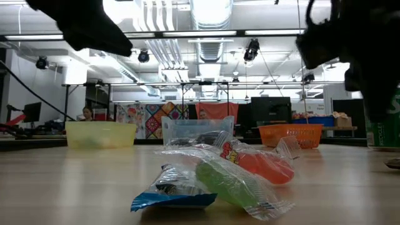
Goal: Organize candy in baskets
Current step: Put the brown chocolate bar into the transparent bin
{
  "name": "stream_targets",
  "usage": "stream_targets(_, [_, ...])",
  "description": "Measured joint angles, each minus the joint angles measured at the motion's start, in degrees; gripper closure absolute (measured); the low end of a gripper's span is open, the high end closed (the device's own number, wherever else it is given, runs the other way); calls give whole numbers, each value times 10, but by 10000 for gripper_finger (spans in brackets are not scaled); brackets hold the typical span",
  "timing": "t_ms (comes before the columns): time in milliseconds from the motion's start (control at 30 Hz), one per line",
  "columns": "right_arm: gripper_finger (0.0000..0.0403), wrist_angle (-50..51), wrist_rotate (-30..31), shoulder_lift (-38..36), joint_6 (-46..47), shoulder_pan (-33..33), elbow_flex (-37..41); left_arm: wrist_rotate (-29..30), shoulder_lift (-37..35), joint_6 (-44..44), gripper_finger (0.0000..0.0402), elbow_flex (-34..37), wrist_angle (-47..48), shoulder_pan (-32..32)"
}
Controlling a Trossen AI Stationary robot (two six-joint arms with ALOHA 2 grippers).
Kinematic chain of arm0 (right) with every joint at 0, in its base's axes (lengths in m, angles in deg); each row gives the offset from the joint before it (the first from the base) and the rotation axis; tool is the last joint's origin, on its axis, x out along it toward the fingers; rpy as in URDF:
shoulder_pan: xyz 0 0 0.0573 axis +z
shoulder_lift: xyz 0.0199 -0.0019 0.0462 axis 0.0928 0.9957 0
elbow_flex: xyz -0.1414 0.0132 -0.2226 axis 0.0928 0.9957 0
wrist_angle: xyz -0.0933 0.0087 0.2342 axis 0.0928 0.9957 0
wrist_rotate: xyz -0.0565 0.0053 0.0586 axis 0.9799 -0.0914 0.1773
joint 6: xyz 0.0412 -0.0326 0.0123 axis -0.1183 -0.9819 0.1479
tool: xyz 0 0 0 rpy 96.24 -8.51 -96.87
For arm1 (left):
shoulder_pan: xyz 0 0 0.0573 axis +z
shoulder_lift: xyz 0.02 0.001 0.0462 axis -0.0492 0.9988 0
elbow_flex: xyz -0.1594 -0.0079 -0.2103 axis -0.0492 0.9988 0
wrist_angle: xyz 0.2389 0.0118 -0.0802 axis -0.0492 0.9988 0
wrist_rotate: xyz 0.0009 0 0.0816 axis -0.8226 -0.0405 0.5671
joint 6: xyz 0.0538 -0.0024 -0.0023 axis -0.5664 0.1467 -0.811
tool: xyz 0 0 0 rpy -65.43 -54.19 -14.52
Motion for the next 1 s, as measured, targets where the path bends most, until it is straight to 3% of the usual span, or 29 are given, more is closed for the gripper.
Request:
stream_targets(100, [277, 27, -10, 14, -57, 12, -12, 4, 30, 17, 284, -3, -19, -31])
stream_targets(233, [281, 30, -5, 30, -261, 41, -15, 4, 64, 44, 284, -10, -22, -40])
stream_targets(333, [273, 27, 3, 52, -346, 70, -15, 1, 82, 48, 284, -13, -21, -40])
stream_targets(733, [190, 17, 43, 141, -342, 81, -47, 1, 99, 48, 284, -13, -21, -37])
stream_targets(1000, [214, 10, 109, 153, -338, 72, -54, 16, 99, 41, 284, -13, -21, -37])
